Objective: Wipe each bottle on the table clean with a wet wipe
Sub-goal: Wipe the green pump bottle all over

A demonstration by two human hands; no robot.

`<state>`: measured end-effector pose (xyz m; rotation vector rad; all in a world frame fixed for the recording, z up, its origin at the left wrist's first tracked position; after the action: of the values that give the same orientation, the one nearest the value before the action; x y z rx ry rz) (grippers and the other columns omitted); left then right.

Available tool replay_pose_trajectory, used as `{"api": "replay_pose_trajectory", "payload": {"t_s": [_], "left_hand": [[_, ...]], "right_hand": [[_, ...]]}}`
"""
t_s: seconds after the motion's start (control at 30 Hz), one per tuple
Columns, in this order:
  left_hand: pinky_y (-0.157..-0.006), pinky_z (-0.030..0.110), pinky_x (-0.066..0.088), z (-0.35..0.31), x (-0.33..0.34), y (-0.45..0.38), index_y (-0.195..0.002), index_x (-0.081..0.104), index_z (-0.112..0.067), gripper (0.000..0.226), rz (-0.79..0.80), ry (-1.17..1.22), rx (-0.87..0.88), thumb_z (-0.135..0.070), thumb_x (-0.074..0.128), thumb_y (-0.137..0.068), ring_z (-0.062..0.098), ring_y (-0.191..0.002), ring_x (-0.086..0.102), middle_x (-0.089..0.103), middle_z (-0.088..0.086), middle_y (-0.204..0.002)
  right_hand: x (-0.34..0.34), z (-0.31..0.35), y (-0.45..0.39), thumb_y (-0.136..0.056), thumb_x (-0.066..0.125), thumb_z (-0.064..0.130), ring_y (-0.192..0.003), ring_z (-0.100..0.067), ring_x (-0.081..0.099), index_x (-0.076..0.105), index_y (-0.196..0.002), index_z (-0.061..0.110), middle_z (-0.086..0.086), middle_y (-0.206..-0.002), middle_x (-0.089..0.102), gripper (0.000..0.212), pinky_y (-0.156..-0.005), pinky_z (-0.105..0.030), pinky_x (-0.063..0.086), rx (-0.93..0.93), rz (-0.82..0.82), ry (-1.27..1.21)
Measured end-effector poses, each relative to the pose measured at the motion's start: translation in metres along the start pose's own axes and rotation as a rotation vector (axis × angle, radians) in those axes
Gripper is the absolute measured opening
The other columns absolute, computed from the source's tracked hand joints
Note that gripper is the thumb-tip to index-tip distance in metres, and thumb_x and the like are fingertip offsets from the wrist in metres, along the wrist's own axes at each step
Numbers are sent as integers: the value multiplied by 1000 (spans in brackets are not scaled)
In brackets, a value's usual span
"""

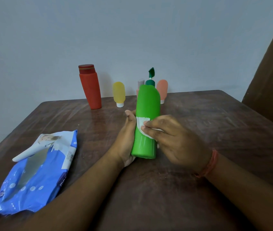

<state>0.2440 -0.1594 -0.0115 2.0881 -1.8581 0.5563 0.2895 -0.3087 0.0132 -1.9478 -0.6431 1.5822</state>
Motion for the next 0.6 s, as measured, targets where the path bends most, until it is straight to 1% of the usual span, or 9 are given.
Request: {"api": "replay_pose_trajectory", "payload": {"t_s": [0.07,0.13,0.2,0.23,0.33,0.43,0.47,0.53,0.6], "left_hand": [[-74,40,61,-2,-2,-1,-142,50,-14,85,-8,59,-32,-73,27,-86,26,-97,70,68,16,-121],[-71,44,62,-3,-1,-1,-140,53,-16,80,5,82,-38,-71,27,-87,29,-91,72,71,17,-116],[-69,44,62,-1,-1,-1,-132,60,-15,75,1,112,-38,-68,25,-93,29,-88,72,72,18,-112],[-69,42,62,-1,-2,-1,-127,63,-14,72,-13,122,-39,-66,24,-96,28,-88,73,73,17,-111],[-75,41,61,-2,-6,-4,-123,66,-12,68,-60,130,-30,-63,27,-99,27,-91,72,71,18,-116],[-86,51,57,-1,-7,-6,-109,76,-17,63,-108,132,-11,-59,30,-101,30,-89,72,72,19,-114],[-88,51,55,-1,-7,-6,-107,77,-18,61,-140,114,-2,-59,32,-101,29,-88,72,73,19,-113],[-84,45,57,-2,-11,-6,-114,72,-17,57,-200,78,23,-58,35,-100,27,-89,72,73,17,-113],[-81,41,59,-4,-15,-6,-122,67,-13,60,-237,86,29,-59,38,-99,27,-94,72,72,17,-116]], "right_hand": [[1,-6,-3,-93,52,-2,-110,-34,59,67,-126,-2,-16,-124,66,36,-102,-41,47,25,-24,56],[0,-16,-6,-92,54,-2,-104,-35,59,69,-122,-1,-15,-117,67,34,-97,-37,48,168,-109,89],[-3,-17,-6,-94,54,-1,-97,-31,60,72,-117,0,-13,-110,67,29,-92,-29,48,283,-171,12],[-2,-12,-4,-95,55,0,-95,-29,60,73,-114,0,-12,-108,67,26,-90,-28,49,271,-164,-25],[-1,-4,-1,-95,57,0,-96,-25,62,75,-104,1,-10,-104,69,20,-94,-24,46,168,-107,-51],[-2,-19,-5,-87,64,-9,-99,-24,65,73,-105,3,-8,-106,68,23,-93,-24,48,327,-177,-72],[-2,-19,-5,-88,65,-8,-99,-22,65,72,-105,3,-7,-106,68,22,-92,-24,49,377,-195,-109],[-1,-10,-3,-89,67,-5,-98,-15,63,72,-102,4,-6,-104,66,17,-90,-21,48,383,-200,-201],[1,0,0,-88,68,0,-96,-10,62,72,-98,6,-3,-101,66,12,-87,-17,46,351,-161,-289]]}}
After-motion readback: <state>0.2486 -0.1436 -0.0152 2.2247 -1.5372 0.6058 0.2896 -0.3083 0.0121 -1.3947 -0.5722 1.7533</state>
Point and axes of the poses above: each hand's wrist, its own y-axis away from the middle knuckle, its own x-axis out of the palm, z = x × y, the point moved 2 cm from there along -y, towards the middle knuckle
